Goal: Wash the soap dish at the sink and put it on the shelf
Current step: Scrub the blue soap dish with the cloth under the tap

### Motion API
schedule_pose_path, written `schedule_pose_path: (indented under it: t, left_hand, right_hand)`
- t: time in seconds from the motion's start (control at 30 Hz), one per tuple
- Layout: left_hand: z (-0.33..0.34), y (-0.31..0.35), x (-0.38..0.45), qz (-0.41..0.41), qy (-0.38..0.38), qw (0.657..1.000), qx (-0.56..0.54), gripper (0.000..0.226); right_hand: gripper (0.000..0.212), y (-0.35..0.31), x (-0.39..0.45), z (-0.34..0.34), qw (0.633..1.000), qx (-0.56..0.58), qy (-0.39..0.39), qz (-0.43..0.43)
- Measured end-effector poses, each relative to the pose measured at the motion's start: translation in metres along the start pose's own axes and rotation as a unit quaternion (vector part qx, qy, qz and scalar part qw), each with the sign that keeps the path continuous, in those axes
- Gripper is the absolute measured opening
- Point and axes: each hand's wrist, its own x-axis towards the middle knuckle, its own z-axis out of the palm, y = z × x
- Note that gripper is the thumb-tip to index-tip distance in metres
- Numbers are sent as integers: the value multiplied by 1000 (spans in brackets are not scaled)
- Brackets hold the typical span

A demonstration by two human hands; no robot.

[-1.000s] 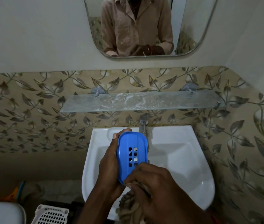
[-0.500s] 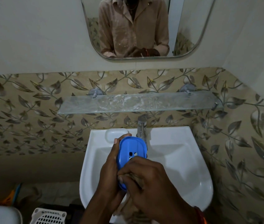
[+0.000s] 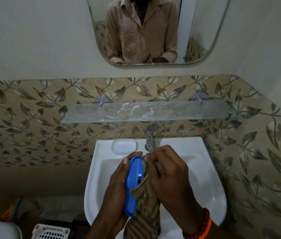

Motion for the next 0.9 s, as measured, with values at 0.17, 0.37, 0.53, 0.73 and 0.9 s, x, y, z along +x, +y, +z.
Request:
schedule_pose_path:
  t: [0.17, 0.37, 0.53, 0.73, 0.9]
  left_hand:
    - [-3, 4, 0, 21, 41, 999, 14, 52]
    - [0, 11, 6, 15, 28, 999, -25, 51]
    - [6, -4, -1, -23, 13, 998, -49, 45]
    - [2, 2, -4, 10, 31, 999, -7, 52]
    - [6, 3, -4, 11, 31, 999, -9, 47]
  right_hand:
    - [17, 1, -13, -7, 999, 2, -28, 34]
    - [19, -24, -47, -5, 990, 78, -120, 1]
    - [12, -25, -20, -3, 994, 75, -73, -23]
    - [14, -6, -11, -9, 998, 37, -9, 40]
    - [14, -23, -48, -6, 994, 67, -82, -37]
